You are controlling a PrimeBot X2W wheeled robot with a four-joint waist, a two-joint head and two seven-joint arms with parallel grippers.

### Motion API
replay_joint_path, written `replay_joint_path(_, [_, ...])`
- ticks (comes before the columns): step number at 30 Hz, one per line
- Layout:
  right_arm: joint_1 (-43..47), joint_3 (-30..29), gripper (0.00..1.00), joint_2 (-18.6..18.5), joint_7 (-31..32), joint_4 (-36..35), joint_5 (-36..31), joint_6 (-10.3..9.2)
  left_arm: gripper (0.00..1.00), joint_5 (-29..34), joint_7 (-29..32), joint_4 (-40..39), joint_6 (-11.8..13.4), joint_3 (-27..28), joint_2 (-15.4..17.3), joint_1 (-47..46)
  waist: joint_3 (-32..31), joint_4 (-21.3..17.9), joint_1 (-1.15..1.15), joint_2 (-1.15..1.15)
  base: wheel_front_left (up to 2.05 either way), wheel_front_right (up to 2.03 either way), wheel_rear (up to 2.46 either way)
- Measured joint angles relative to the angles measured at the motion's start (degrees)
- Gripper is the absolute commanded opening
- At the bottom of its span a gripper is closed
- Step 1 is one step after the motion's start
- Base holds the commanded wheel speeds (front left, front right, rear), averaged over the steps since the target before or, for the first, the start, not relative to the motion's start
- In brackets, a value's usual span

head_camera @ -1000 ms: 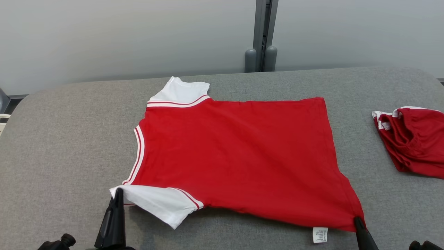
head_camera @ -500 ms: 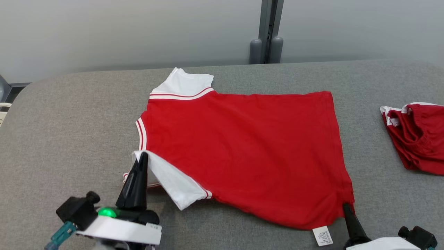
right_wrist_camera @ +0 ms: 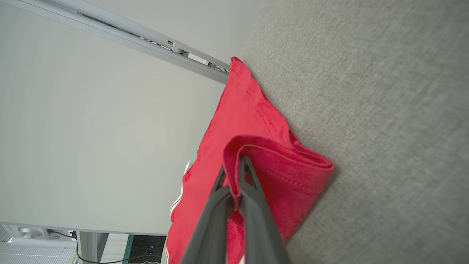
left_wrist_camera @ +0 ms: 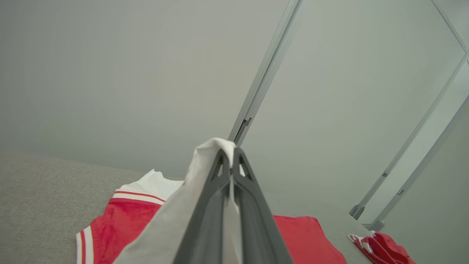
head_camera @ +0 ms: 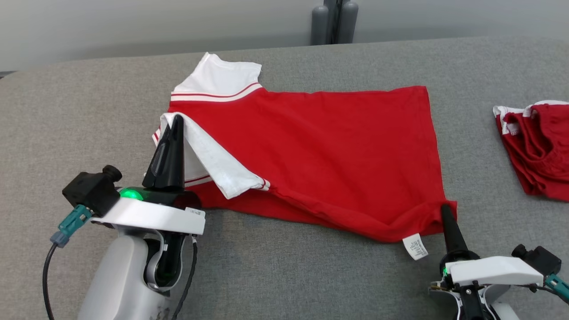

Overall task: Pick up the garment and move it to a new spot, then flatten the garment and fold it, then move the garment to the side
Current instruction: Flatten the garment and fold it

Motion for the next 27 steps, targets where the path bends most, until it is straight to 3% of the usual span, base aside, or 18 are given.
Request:
replay_joint_path(15, [-9.3, 2.7, 0.0, -0.2, -3.2, 4.1, 1.7, -0.18, 0.0, 1.2, 0.0, 5.4, 0.0, 4.0, -0.3, -5.7, 7.1, -2.3, 0.0, 0.0, 0.0, 0.0, 0.0])
replay_joint_path(25, [-12.0, 4.3, 0.02, -0.5, -3.4, 5.8, -0.6, -0.2, 0.0, 3.8, 0.0, 8.0, 2.4, 6.9, -0.3, -7.1, 7.4, -2.4, 0.0, 0.0, 0.0, 0.0, 0.0])
replay_joint_path(26, [-12.2, 4.2, 0.26, -0.5, -3.4, 6.0, -1.2, -0.2, 0.0, 3.8, 0.0, 8.3, 2.6, 7.0, -0.3, -7.1, 7.4, -2.5, 0.0, 0.0, 0.0, 0.0, 0.0])
replay_joint_path(27, [-12.3, 4.2, 0.44, -0.4, -3.4, 6.1, -1.4, -0.2, 0.0, 4.0, 0.0, 8.9, 3.2, 7.1, -0.3, -7.2, 7.4, -2.5, 0.0, 0.0, 0.0, 0.0, 0.0])
